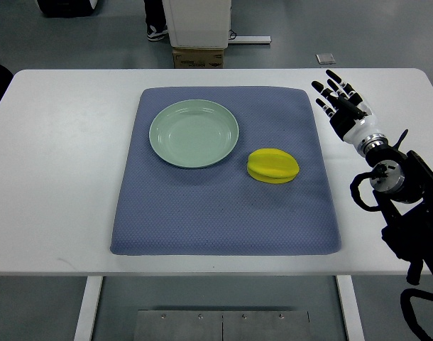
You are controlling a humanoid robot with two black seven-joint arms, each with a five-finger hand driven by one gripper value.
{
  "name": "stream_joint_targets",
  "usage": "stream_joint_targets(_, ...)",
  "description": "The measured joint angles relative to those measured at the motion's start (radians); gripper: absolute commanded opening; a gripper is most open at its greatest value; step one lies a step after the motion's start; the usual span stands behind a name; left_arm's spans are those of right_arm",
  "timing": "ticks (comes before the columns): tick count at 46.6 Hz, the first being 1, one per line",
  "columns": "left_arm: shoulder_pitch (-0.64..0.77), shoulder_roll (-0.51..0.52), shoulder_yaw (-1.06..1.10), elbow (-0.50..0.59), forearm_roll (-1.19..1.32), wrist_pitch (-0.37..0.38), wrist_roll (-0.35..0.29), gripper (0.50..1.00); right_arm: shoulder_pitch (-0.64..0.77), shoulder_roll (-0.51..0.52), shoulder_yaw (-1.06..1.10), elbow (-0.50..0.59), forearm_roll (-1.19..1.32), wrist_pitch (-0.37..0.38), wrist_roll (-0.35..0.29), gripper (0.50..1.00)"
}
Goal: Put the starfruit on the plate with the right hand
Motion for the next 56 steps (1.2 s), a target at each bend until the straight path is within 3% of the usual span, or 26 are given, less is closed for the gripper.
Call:
stream_joint_targets(42, 0.000, 0.000, -0.001, 0.000, 0.001, 0.000, 0.000, 1.000, 0.024, 0.000, -0.002, -0.038, 0.063, 0.000, -0.007, 1.000)
stream_joint_targets(56, 0.000, 0.000, 0.000, 0.000, 0.000, 0.000, 0.000, 1.000, 0.070, 0.000, -0.001, -0.107, 0.063, 0.000, -0.001, 1.000)
